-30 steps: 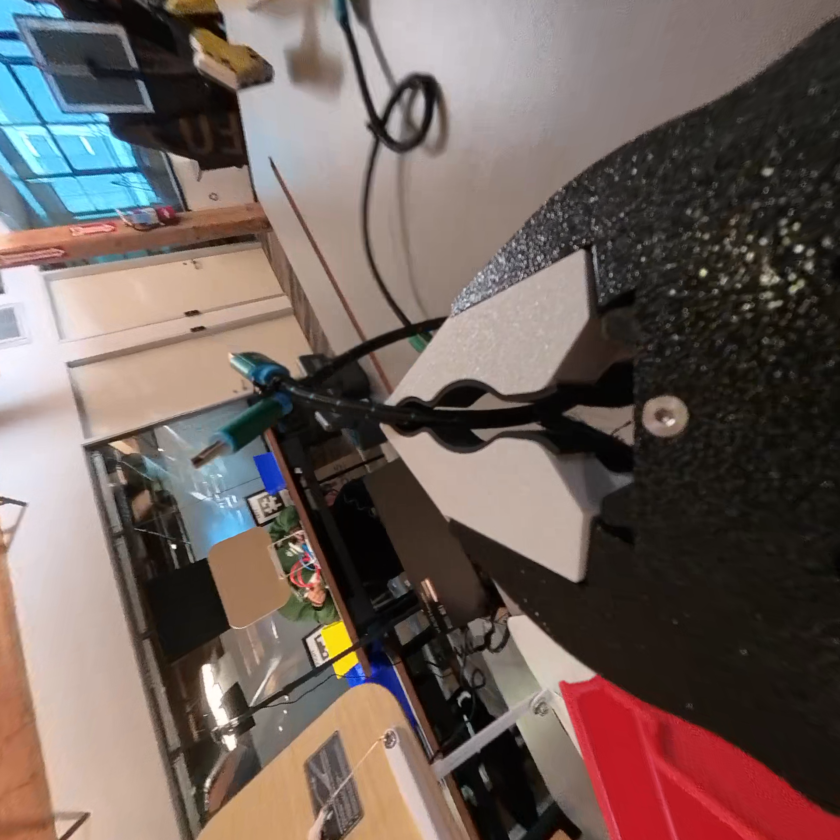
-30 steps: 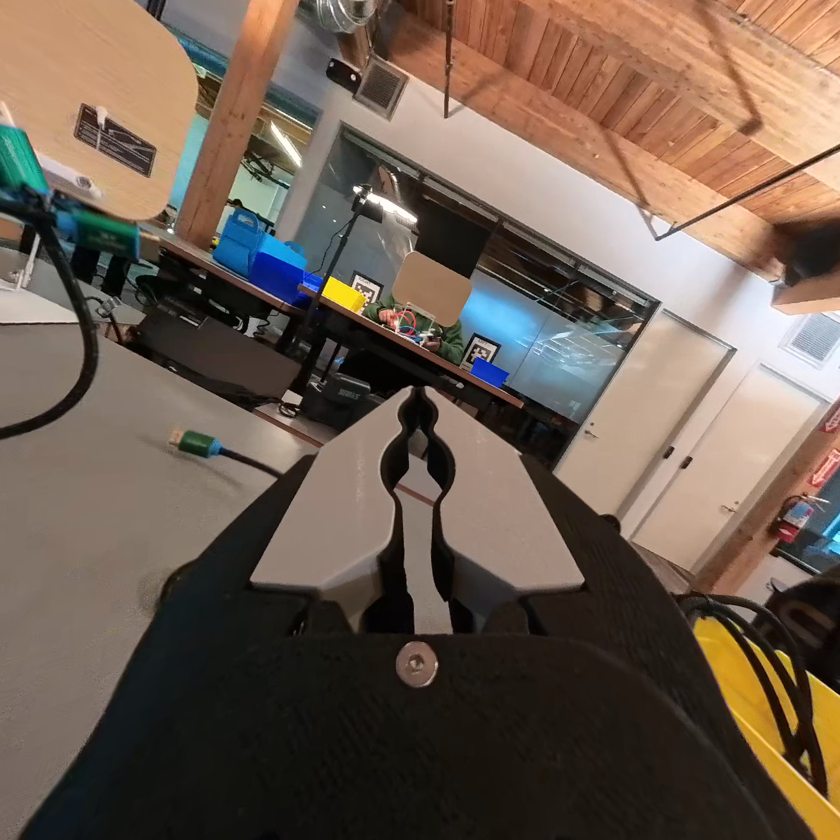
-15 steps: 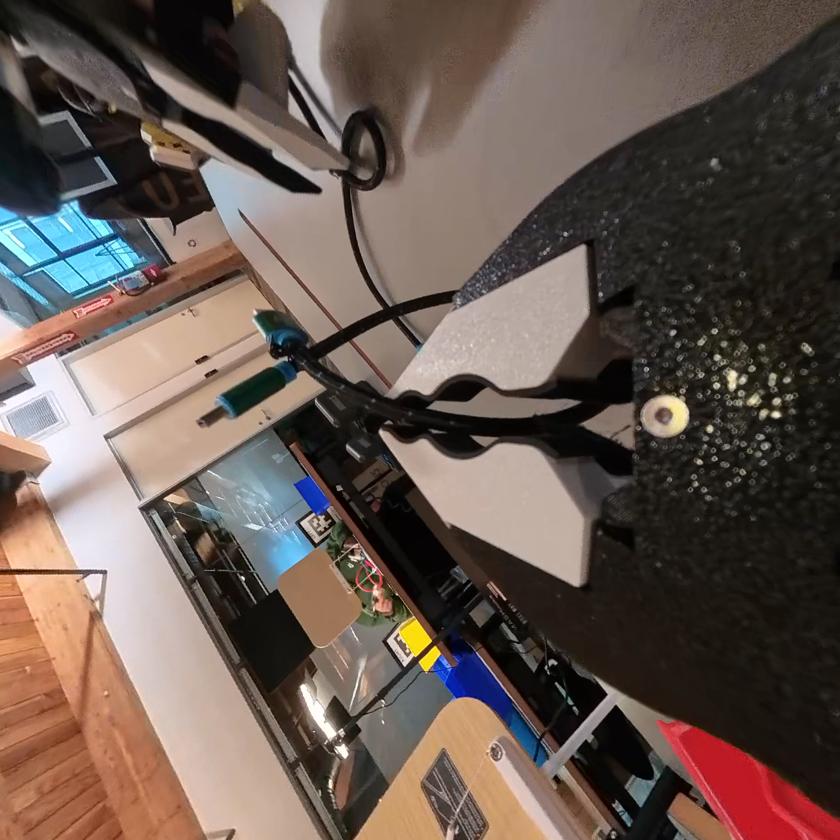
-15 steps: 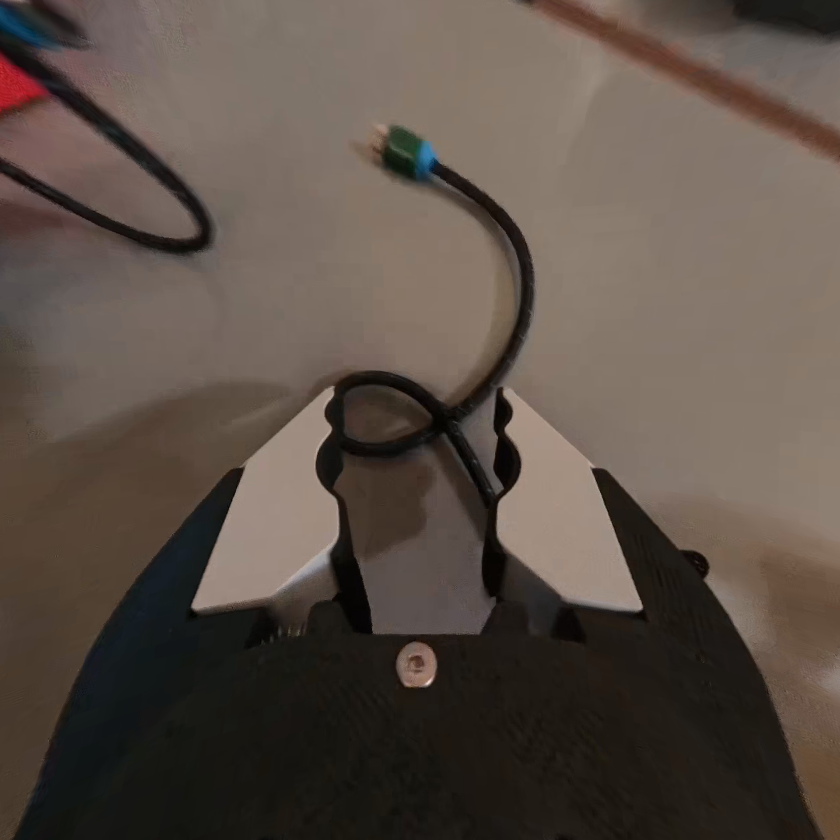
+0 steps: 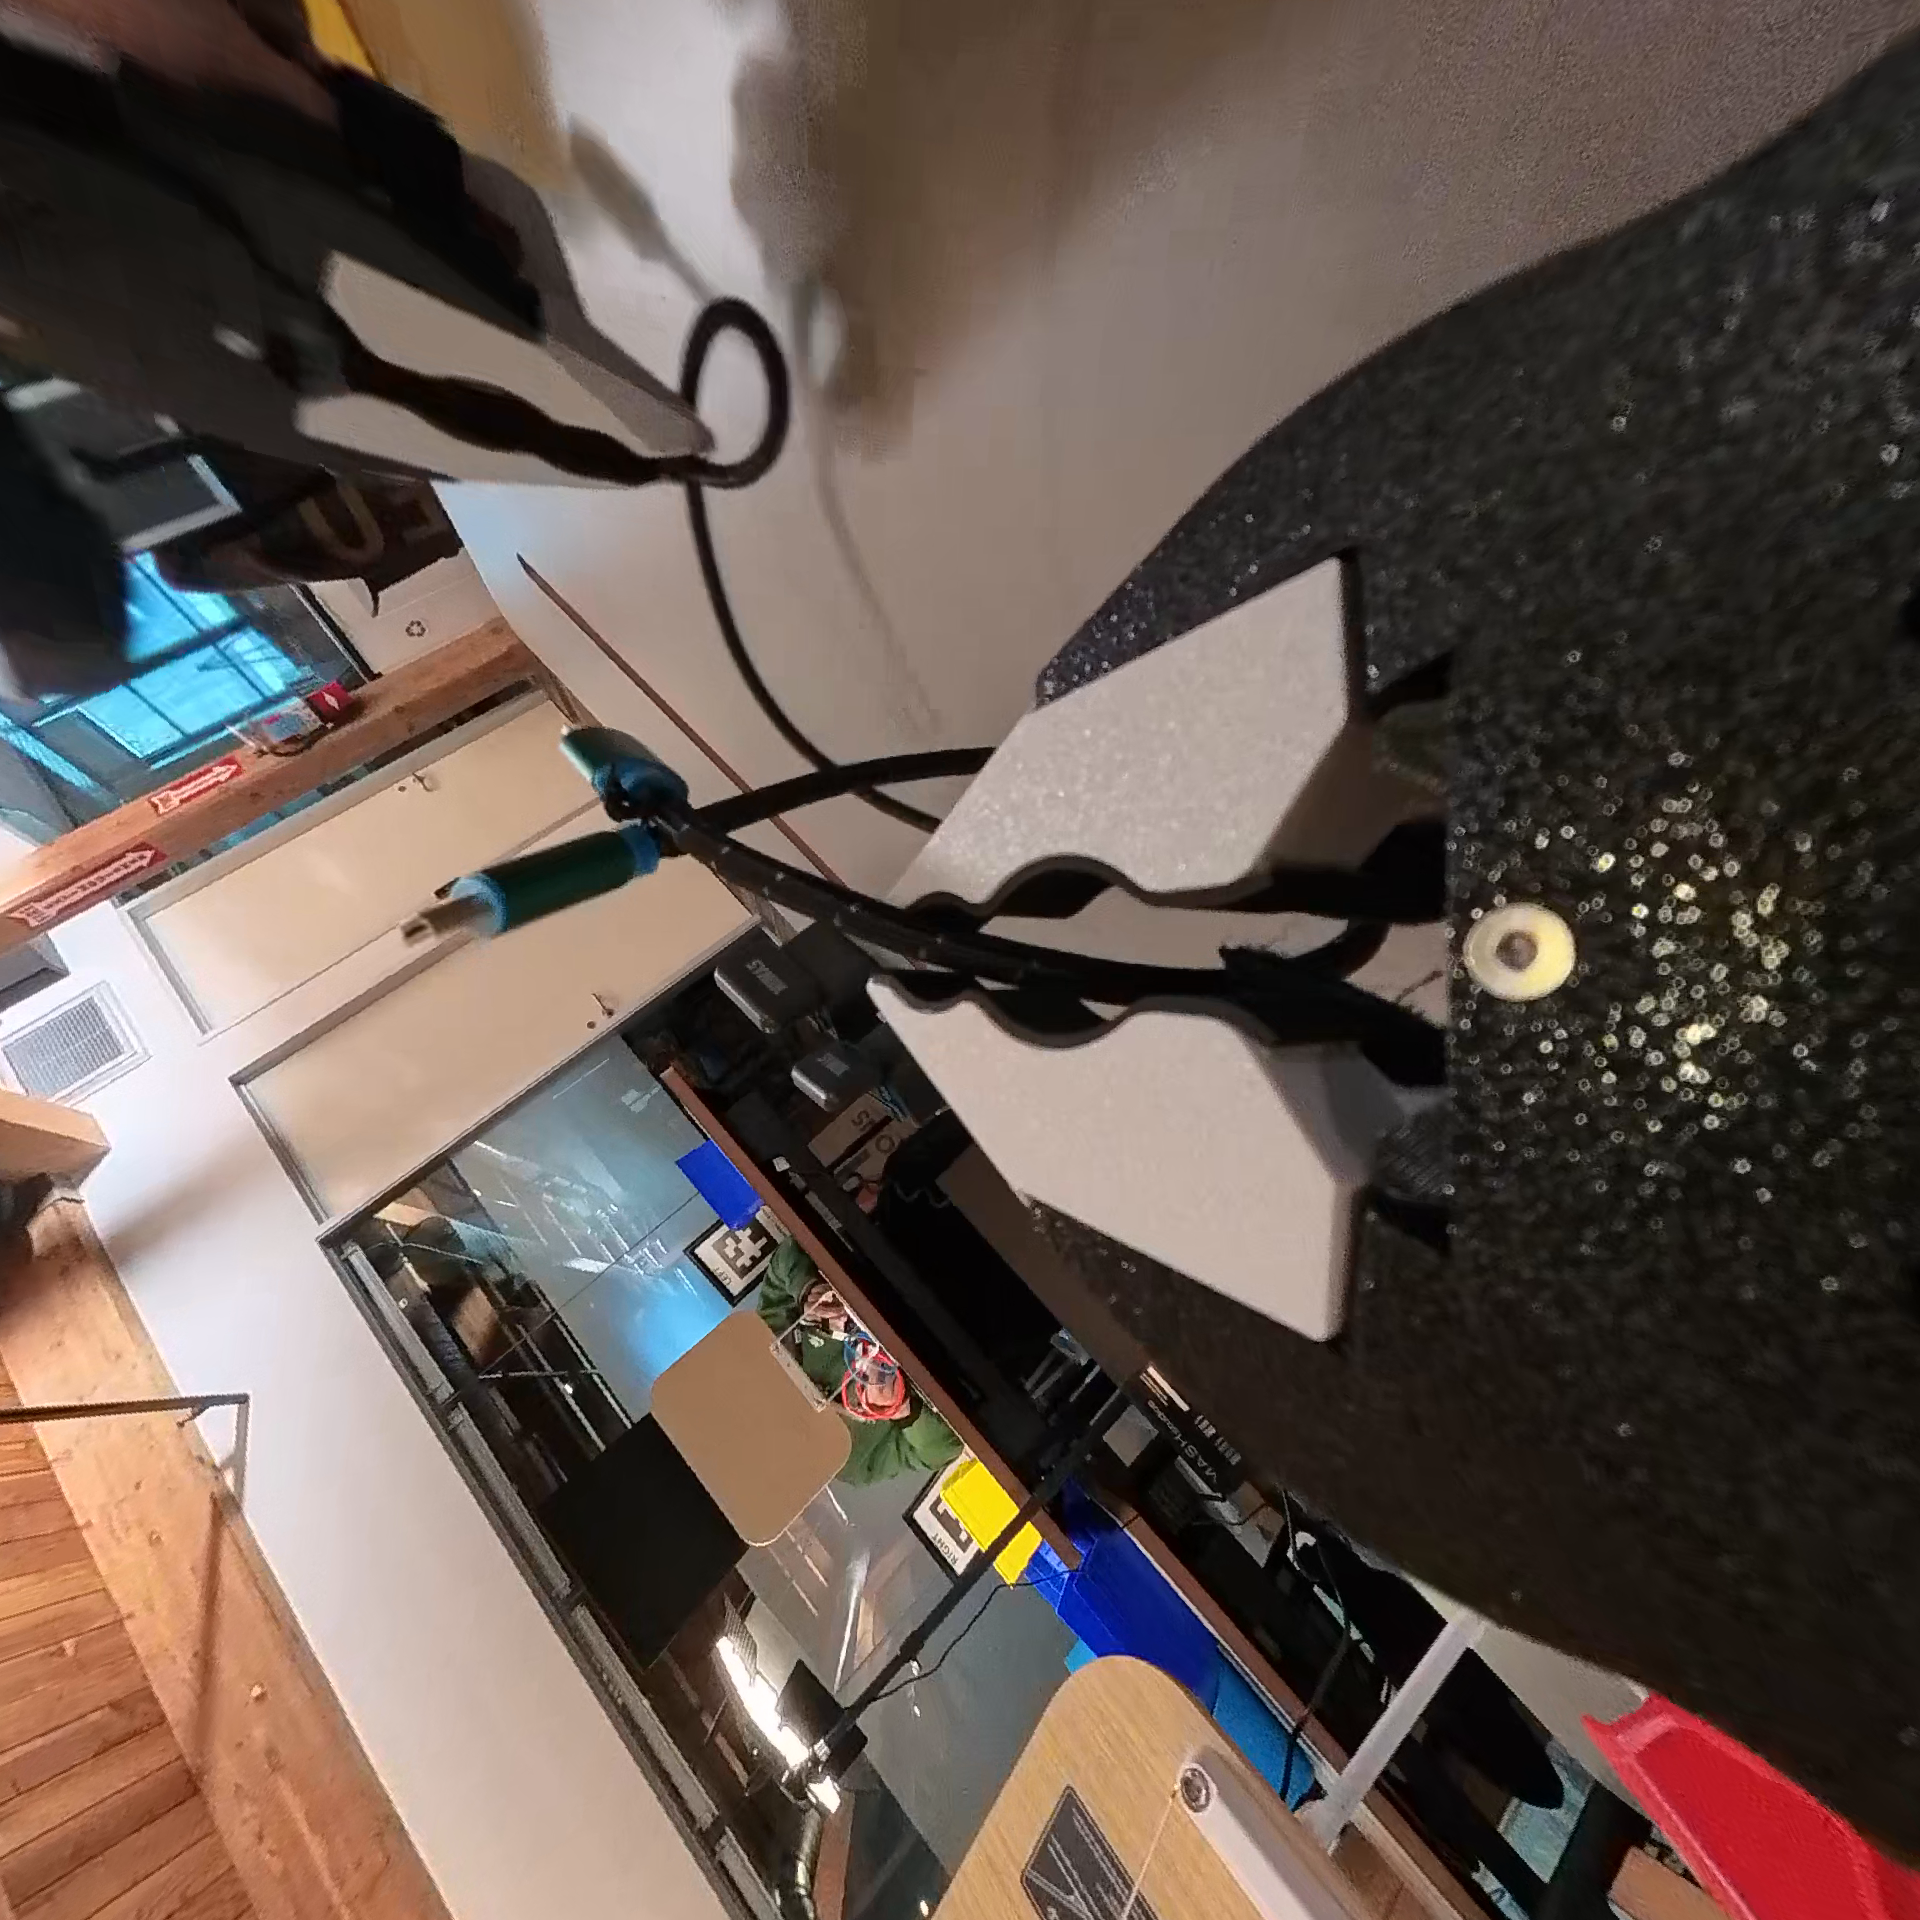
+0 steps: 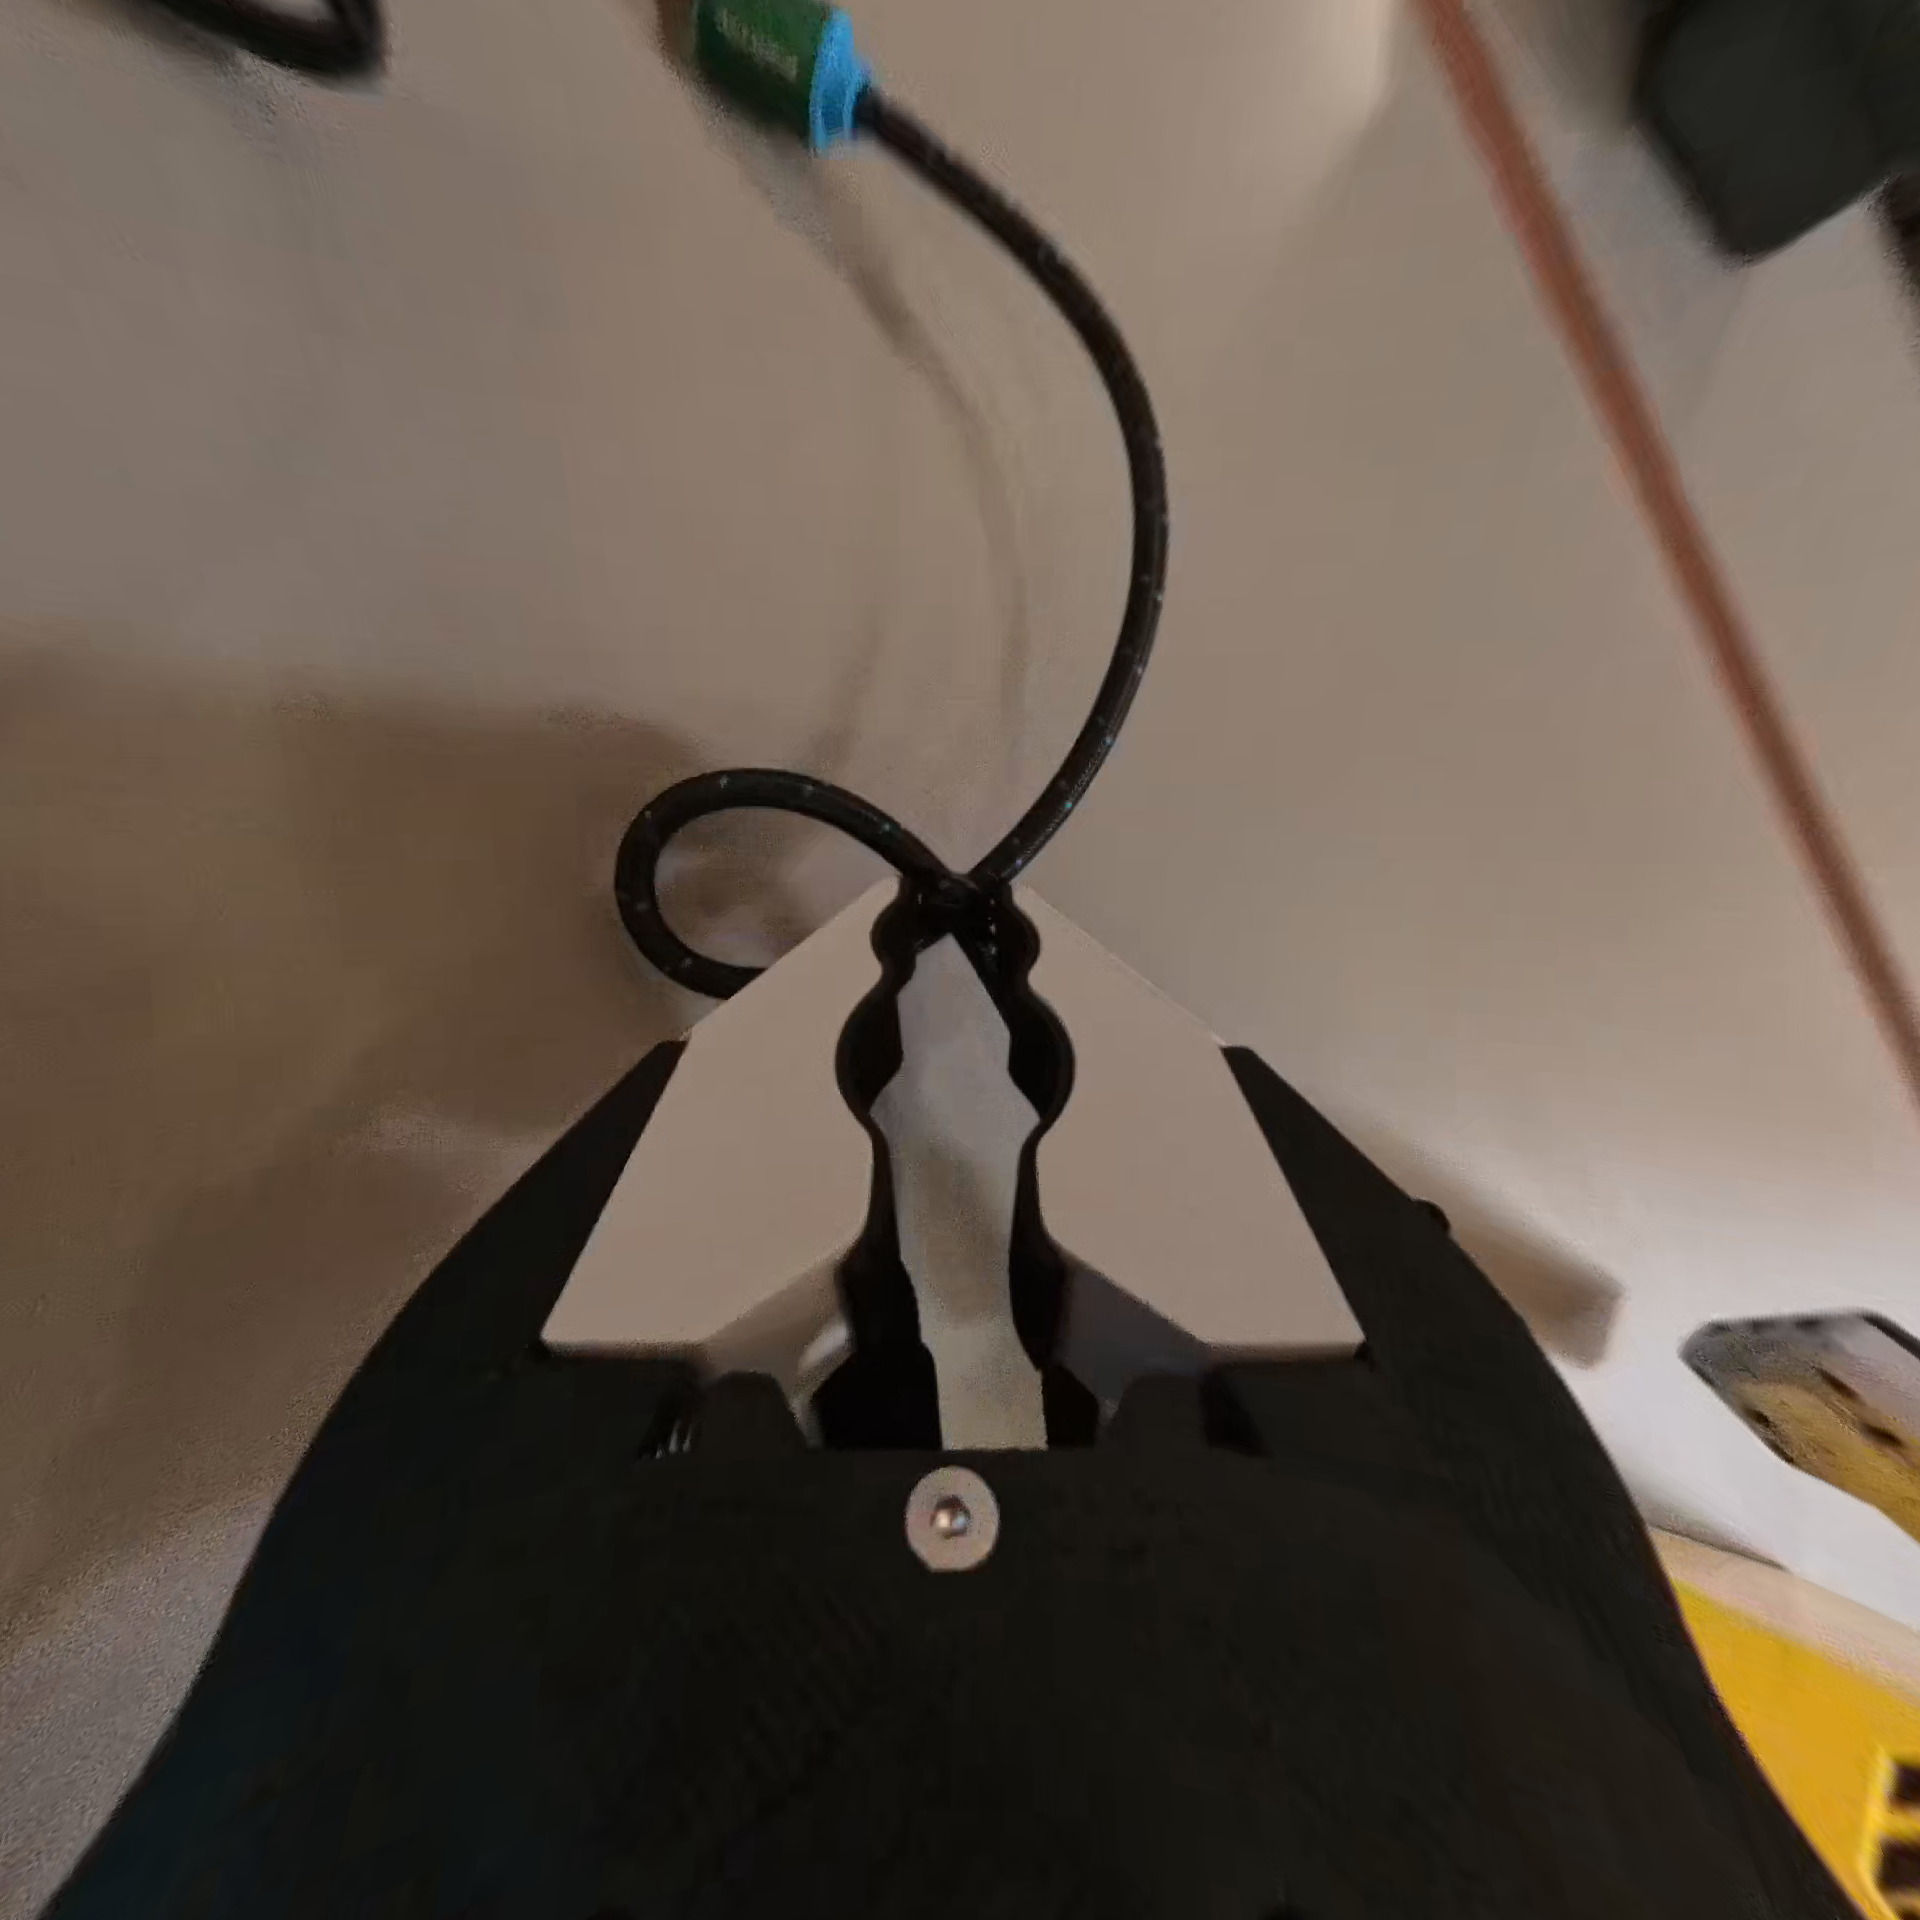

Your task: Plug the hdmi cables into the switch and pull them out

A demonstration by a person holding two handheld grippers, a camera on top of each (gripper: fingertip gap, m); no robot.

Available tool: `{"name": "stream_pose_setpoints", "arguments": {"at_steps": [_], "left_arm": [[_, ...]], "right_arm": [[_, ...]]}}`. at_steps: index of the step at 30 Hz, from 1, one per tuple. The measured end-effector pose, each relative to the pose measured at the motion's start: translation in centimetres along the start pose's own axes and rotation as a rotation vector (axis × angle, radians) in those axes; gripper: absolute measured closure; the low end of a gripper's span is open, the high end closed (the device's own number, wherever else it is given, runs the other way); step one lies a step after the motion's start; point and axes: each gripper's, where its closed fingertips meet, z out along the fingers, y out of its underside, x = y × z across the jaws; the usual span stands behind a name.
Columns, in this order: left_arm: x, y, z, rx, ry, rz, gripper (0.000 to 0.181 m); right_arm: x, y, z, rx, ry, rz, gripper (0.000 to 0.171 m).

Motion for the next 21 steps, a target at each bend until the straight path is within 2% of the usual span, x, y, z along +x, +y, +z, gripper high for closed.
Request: {"name": "stream_pose_setpoints", "arguments": {"at_steps": [4, 9, 12, 14, 15, 17, 19, 21], "left_arm": [[-0.2, 0.0, 0.0, 0.002, -0.008, -0.005, 0.177], [-0.2, 0.0, 0.0, 0.003, -0.006, -0.009, 0.177], [-0.1, -0.1, 0.0, 0.005, -0.003, 0.000, 0.177], [0.1, -0.2, 0.0, 0.007, 0.001, 0.007, 0.176], [0.3, -0.2, 0.1, 0.007, 0.004, 0.012, 0.176], [0.5, -0.2, 0.2, 0.007, 0.009, 0.021, 0.176], [0.6, -0.3, 0.2, 0.011, 0.011, 0.027, 0.176], [0.6, -0.3, 0.2, 0.012, 0.013, 0.024, 0.176]], "right_arm": [[1.5, -1.0, -7.5, 0.197, 0.190, -0.063, 0.159], [6.6, 1.6, -22.0, 0.207, 0.636, -0.264, 0.159], [10.3, 5.3, -30.2, 0.004, 0.894, -0.498, 0.158], [13.0, 8.2, -34.7, -0.292, 1.034, -0.772, 0.159], [13.9, 9.7, -36.1, -0.467, 1.026, -0.956, 0.158], [15.4, 12.9, -37.3, -0.749, 0.875, -1.255, 0.158], [16.8, 16.0, -37.1, -0.906, 0.693, -1.389, 0.158], [17.7, 19.1, -35.1, -0.981, 0.512, -1.525, 0.159]]}}
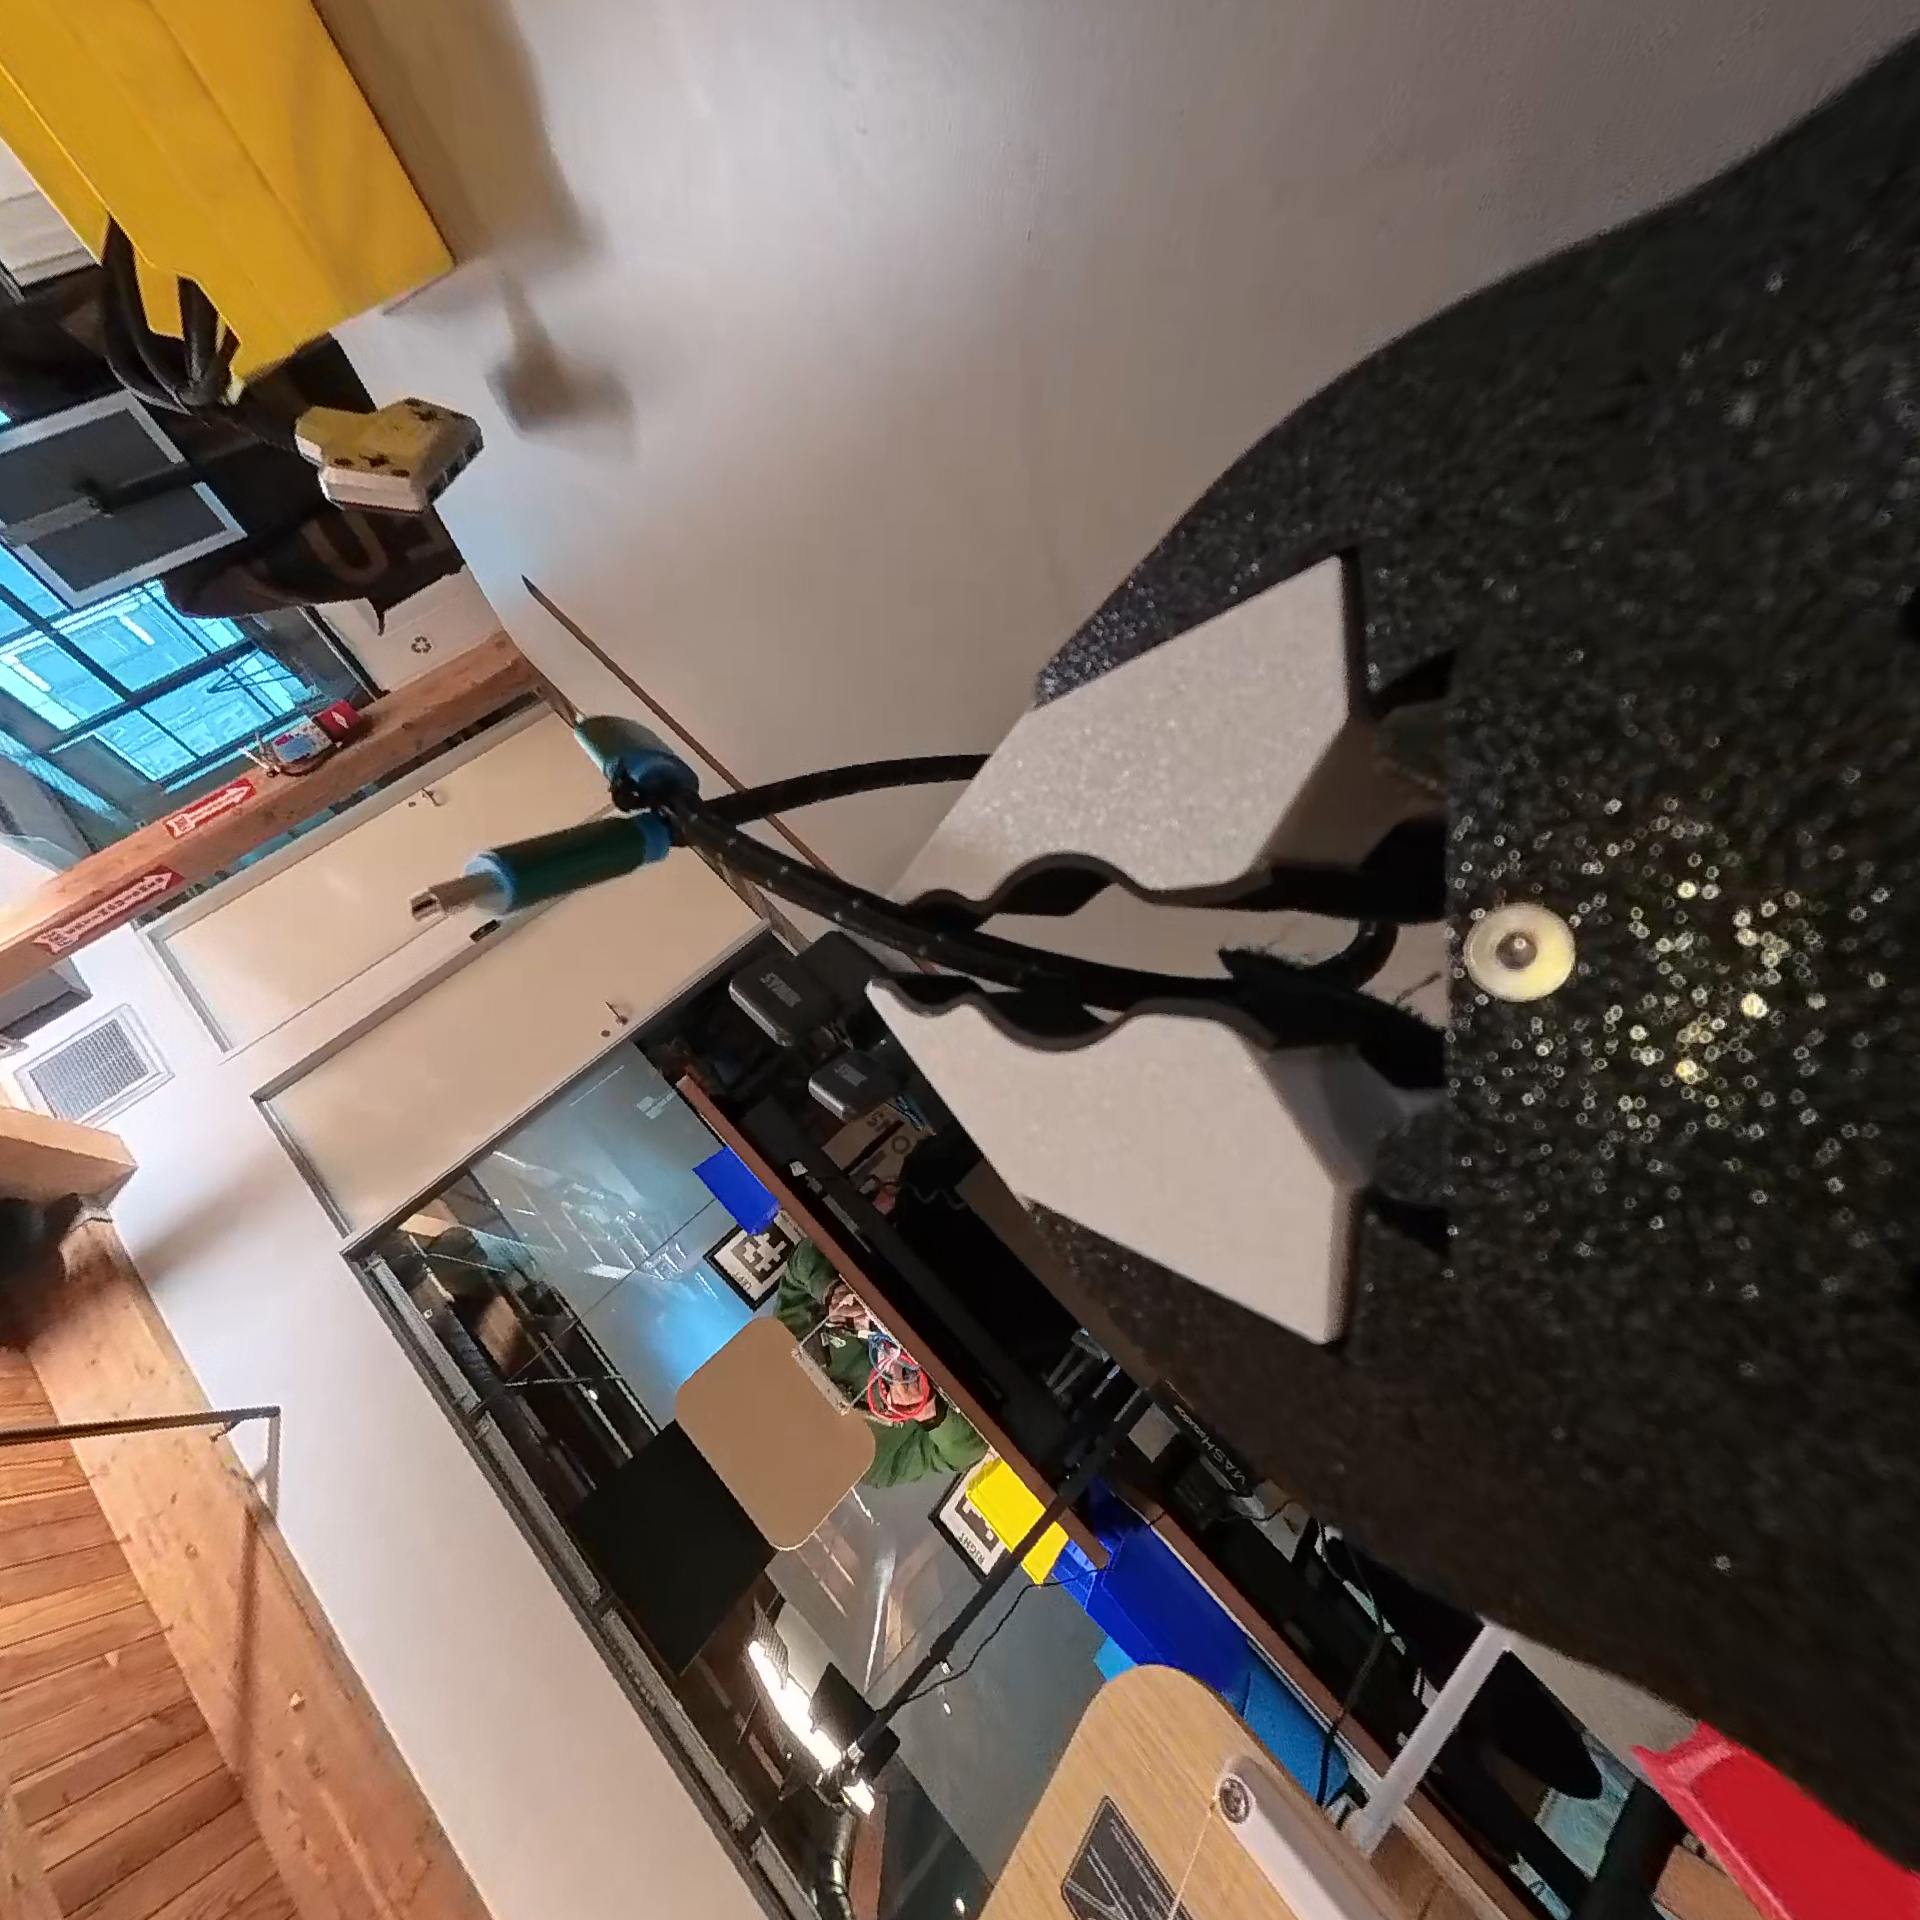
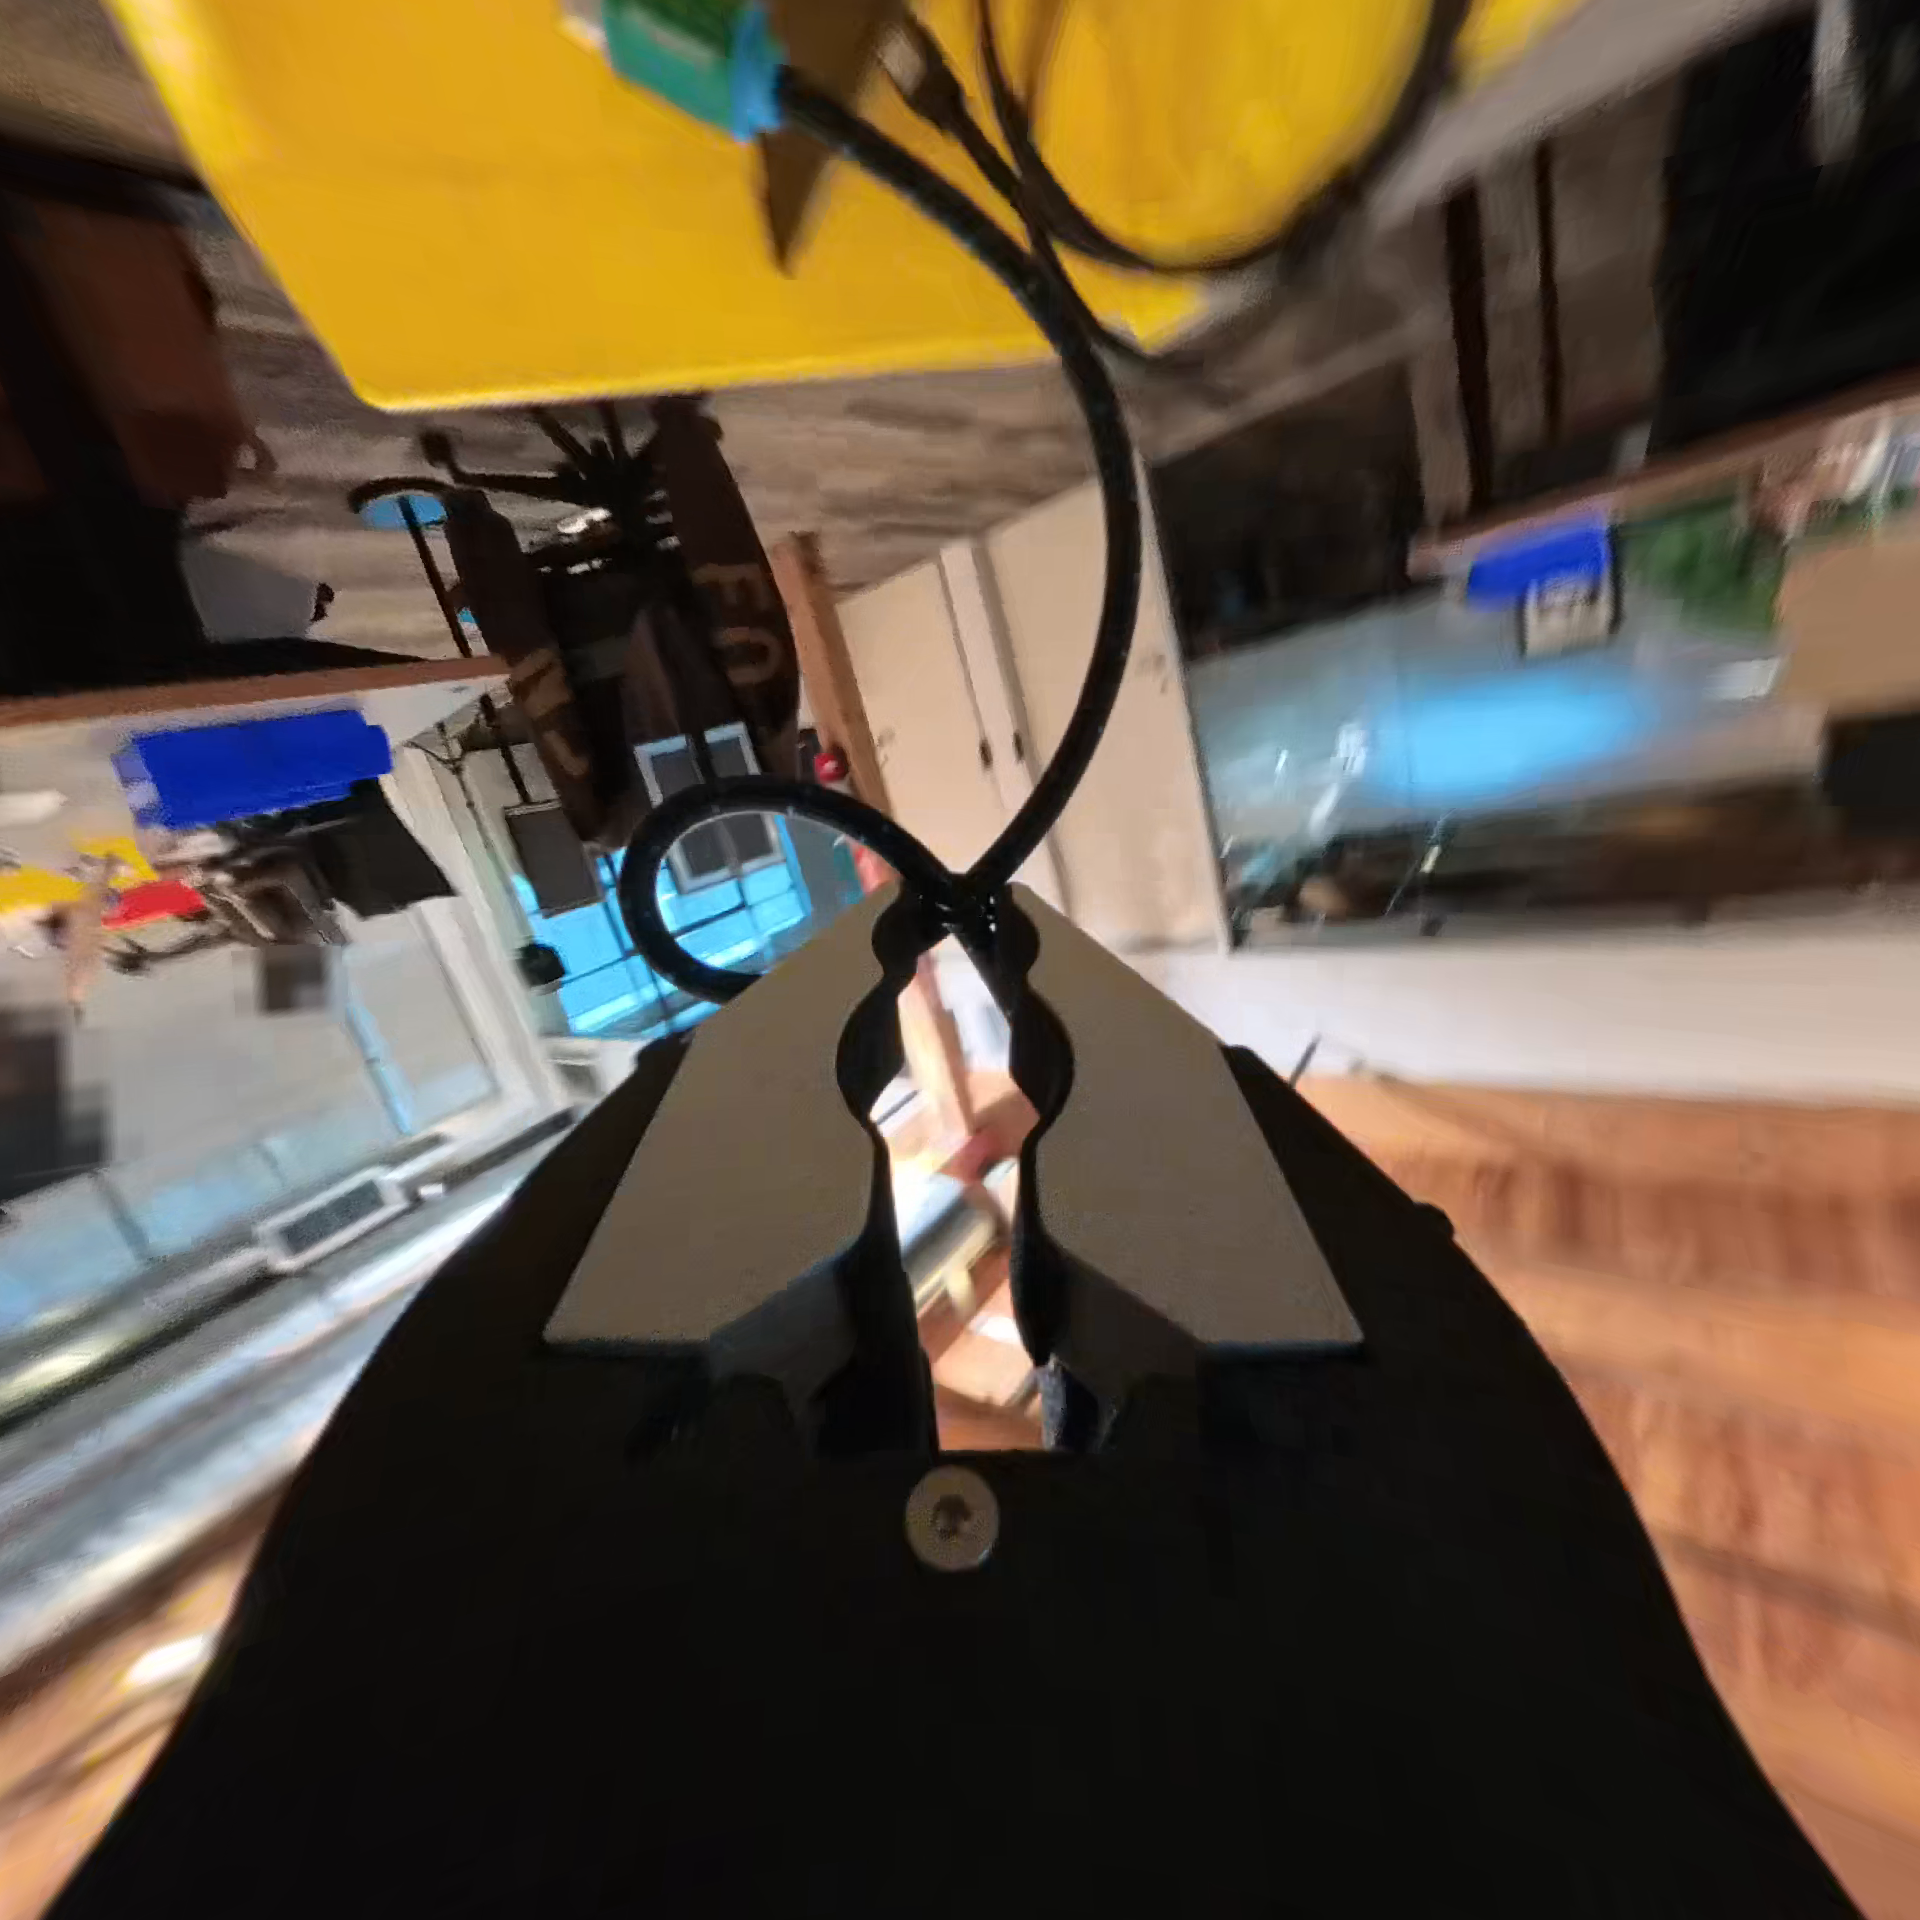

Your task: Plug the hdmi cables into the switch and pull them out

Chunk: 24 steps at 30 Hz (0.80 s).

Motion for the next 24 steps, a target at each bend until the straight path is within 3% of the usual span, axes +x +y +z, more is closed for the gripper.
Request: {"name": "stream_pose_setpoints", "arguments": {"at_steps": [3, 10, 18, 24], "left_arm": [[-0.2, 0.1, -0.1, -0.002, 0.000, -0.011, 0.176], [-0.1, 0.0, -0.1, 0.000, 0.004, -0.011, 0.176], [0.3, -0.1, 0.0, 0.005, 0.018, 0.008, 0.176], [0.7, -0.2, 0.1, 0.010, 0.037, 0.013, 0.176]], "right_arm": [[-2.5, -4.1, 2.9, 0.142, -0.068, -0.066, 0.159], [-3.8, -11.1, 8.1, 0.358, -0.179, 0.509, 0.158], [-6.5, -19.6, 10.8, 0.537, -0.431, 0.803, 0.158], [-7.0, -20.8, 11.1, 0.528, -0.589, 0.932, 0.154]]}}
